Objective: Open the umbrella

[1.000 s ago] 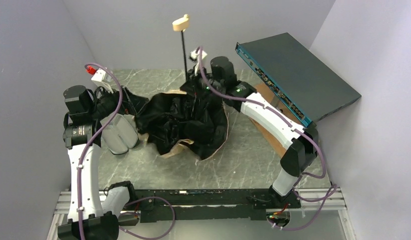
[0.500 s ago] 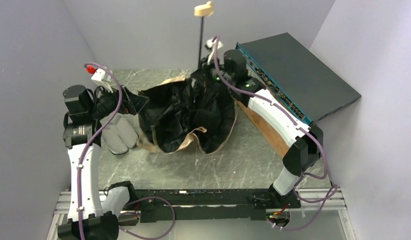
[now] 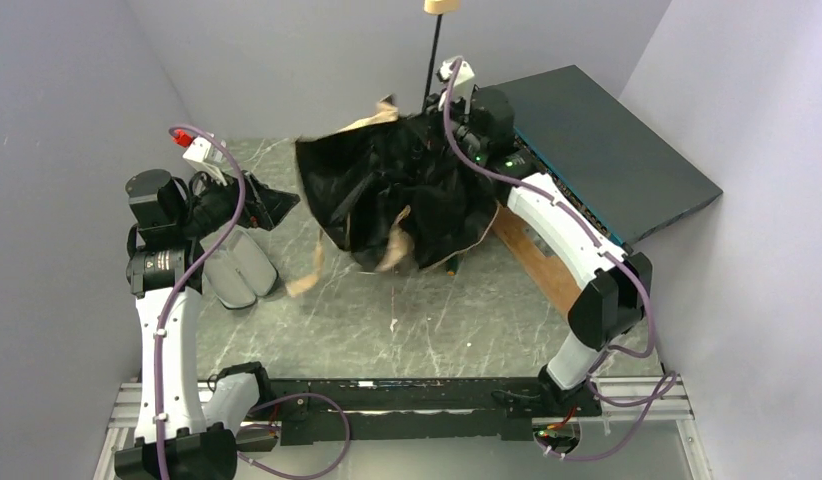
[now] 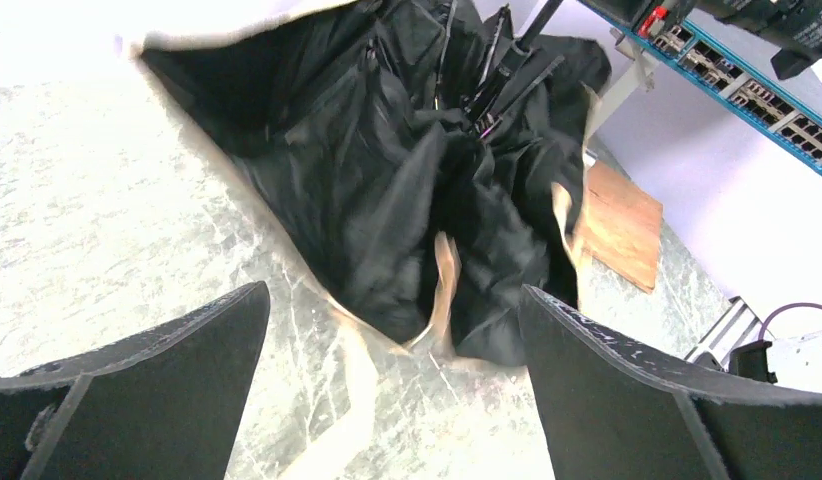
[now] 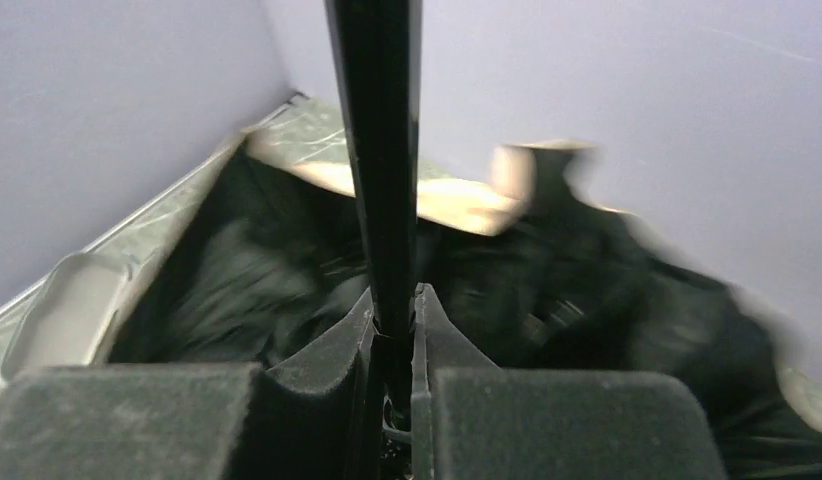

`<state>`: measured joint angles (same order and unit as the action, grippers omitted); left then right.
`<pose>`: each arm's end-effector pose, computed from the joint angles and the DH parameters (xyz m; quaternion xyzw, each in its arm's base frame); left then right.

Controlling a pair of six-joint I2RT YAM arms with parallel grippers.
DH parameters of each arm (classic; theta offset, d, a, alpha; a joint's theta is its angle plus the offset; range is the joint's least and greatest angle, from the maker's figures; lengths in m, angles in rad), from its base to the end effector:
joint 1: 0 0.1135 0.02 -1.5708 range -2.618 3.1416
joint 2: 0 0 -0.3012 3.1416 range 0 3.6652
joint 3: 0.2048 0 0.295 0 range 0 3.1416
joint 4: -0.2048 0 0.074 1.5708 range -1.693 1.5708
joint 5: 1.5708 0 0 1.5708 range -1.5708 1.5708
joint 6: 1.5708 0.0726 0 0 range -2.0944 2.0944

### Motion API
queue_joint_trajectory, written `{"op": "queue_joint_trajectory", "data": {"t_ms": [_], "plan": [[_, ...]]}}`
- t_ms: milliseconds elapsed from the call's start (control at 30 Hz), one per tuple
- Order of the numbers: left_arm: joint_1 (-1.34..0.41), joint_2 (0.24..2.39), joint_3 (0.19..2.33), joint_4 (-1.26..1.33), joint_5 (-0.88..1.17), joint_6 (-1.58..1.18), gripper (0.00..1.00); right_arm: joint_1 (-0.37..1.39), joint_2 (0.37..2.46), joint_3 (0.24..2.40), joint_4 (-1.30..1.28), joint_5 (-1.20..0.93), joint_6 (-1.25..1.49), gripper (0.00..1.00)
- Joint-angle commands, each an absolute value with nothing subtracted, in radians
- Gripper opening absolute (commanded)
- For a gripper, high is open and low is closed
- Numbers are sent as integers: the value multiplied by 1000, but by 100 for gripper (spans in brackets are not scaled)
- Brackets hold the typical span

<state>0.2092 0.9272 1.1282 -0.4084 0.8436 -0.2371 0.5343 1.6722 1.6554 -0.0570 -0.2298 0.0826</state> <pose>0.2362 -0.0053 0.4457 0.0948 0.7480 -0.3259 0.5704 0.4086 0.2610 0.4576 -0.2390 0.6919 0.2853 0.6186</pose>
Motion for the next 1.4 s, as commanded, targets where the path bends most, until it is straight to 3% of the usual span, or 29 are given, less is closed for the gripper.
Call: {"op": "queue_joint_trajectory", "data": {"t_ms": [0, 67, 233, 400, 467, 567, 700, 867, 1100, 1267, 1367], "plan": [[190, 916, 1138, -367, 851, -241, 100, 784, 1576, 1577, 70, -311, 32, 0], [189, 913, 1148, -388, 850, -228, 100, 783, 1553, 1558, 106, -286, 12, 0], [188, 905, 1158, -410, 828, -212, 100, 542, 1687, 1784, 84, -191, 56, 0], [181, 923, 1144, -384, 845, -234, 100, 796, 1595, 1629, 84, -362, 37, 0], [177, 921, 1158, -413, 837, -185, 100, 747, 1571, 1579, 149, -305, -29, 0], [175, 906, 1158, -440, 792, -116, 100, 645, 1593, 1664, 98, -416, -81, 0], [175, 921, 1165, -440, 844, -84, 99, 695, 1514, 1561, 104, -569, -166, 0], [128, 971, 1171, -388, 935, -149, 75, 767, 1458, 1484, 107, -555, -249, 0], [-31, 1032, 1151, -365, 852, -157, 53, 825, 1440, 1482, 94, -471, -290, 0], [-110, 1110, 1180, -399, 694, -95, 52, 851, 1429, 1510, 71, -453, -312, 0], [-155, 1160, 1227, -448, 477, -19, 54, 871, 1409, 1513, 54, -427, -345, 0]]}}
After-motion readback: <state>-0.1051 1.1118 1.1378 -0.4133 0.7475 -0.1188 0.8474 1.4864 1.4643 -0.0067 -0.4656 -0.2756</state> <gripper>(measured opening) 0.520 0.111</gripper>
